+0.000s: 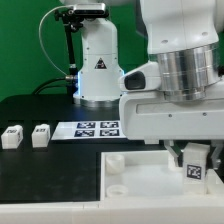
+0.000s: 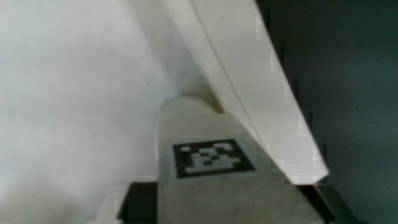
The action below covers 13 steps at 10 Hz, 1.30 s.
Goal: Assemble one leg
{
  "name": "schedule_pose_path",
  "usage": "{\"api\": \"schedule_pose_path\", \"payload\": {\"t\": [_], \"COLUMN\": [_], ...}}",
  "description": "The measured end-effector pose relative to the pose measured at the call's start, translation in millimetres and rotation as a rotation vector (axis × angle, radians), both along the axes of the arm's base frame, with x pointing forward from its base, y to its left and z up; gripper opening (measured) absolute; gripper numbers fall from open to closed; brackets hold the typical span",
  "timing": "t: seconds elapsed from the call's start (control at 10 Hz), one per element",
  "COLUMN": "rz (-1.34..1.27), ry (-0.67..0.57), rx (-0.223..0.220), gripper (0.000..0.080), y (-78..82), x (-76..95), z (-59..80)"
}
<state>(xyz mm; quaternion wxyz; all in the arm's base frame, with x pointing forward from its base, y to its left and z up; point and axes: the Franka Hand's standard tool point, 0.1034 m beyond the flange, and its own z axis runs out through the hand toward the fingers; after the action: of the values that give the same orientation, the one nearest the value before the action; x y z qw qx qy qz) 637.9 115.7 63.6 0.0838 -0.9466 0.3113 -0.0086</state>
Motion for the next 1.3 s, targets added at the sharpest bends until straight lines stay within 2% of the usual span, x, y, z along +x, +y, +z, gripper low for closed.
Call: {"api": "schedule_pose_path", "payload": {"t": [0.3,0.5,0.7,0.8,0.9,1.1,1.2,1.3], "rz": [-0.505,-0.935,-1.225,-1.340,-1.350,-1.327,-1.330,-1.328], "ry": [0.104,0.280,0.375,0.387,0.386,0.389,0.393,0.392], "rx": [0.028,0.033,0.047,0.041,0.030,0.039,0.037,0.037], "gripper": [0.0294,0.0294,0.0294,0.0294,0.0294,0.0294,0.0547,0.0547], "y": [-2.2,-3.8,-2.6,-0.5,1.5,2.5,3.0,3.0], "x": [3.5,11.0,14.2,14.3,12.9,12.8,11.8,11.8], "z": [4.0,6.6,7.7,8.5,7.4,7.0,6.4,6.4]}}
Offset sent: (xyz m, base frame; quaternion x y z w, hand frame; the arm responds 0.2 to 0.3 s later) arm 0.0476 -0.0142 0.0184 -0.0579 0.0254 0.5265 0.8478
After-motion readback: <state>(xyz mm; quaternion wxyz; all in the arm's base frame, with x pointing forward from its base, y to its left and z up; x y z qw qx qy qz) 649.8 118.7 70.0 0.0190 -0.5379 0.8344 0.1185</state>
